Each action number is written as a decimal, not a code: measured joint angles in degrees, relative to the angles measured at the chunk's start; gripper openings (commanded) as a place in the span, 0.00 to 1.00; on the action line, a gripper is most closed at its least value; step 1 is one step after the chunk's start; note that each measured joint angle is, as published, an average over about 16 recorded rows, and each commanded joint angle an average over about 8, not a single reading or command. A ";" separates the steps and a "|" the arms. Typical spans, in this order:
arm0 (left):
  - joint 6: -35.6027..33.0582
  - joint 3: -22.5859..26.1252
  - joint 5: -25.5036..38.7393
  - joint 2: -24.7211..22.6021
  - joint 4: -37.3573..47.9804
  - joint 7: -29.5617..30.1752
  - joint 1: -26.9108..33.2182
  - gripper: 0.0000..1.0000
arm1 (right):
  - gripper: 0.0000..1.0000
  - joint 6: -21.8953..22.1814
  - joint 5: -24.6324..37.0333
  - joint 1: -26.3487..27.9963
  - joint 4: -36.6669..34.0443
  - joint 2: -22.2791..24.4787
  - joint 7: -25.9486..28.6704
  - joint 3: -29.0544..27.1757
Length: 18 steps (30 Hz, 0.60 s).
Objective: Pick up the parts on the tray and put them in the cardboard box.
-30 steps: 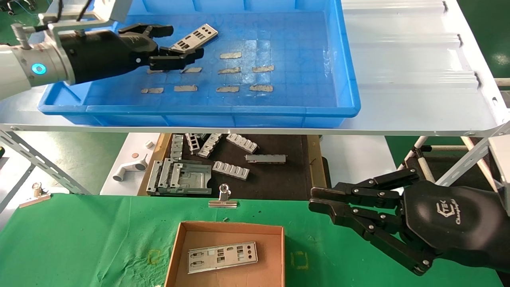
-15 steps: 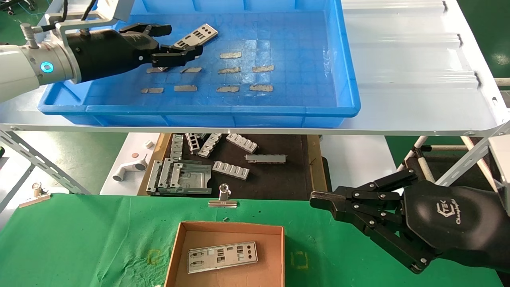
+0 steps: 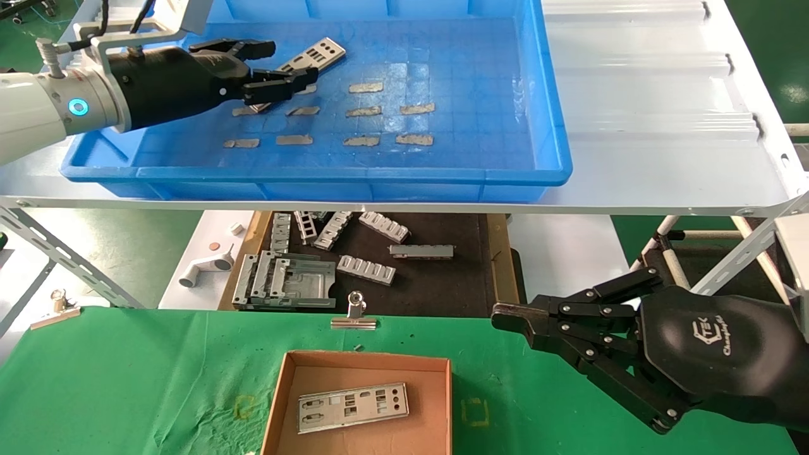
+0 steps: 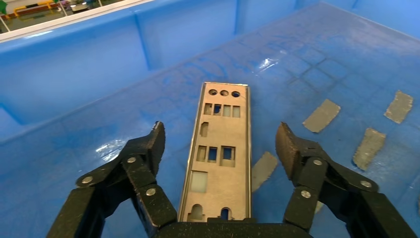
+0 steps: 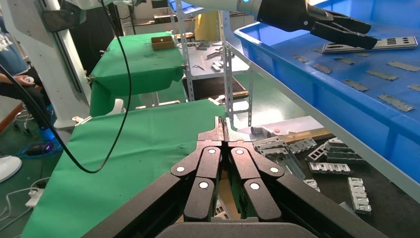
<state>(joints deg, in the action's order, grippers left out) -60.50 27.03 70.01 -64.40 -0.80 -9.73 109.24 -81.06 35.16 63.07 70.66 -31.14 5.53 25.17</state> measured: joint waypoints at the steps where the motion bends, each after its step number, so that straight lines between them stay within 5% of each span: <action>1: 0.12 -0.01 -0.02 -0.04 0.09 -0.04 -0.01 0.00 | 0.00 0.00 0.00 0.00 0.00 0.00 0.00 0.00; 18: 1.19 -0.23 -0.32 -0.19 0.71 -0.48 -0.14 0.00 | 0.00 0.00 0.00 0.00 0.00 0.00 0.00 0.00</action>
<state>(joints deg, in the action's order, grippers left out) -59.31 26.80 69.70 -64.60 -0.09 -10.21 109.10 -81.06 35.16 63.07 70.66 -31.14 5.53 25.17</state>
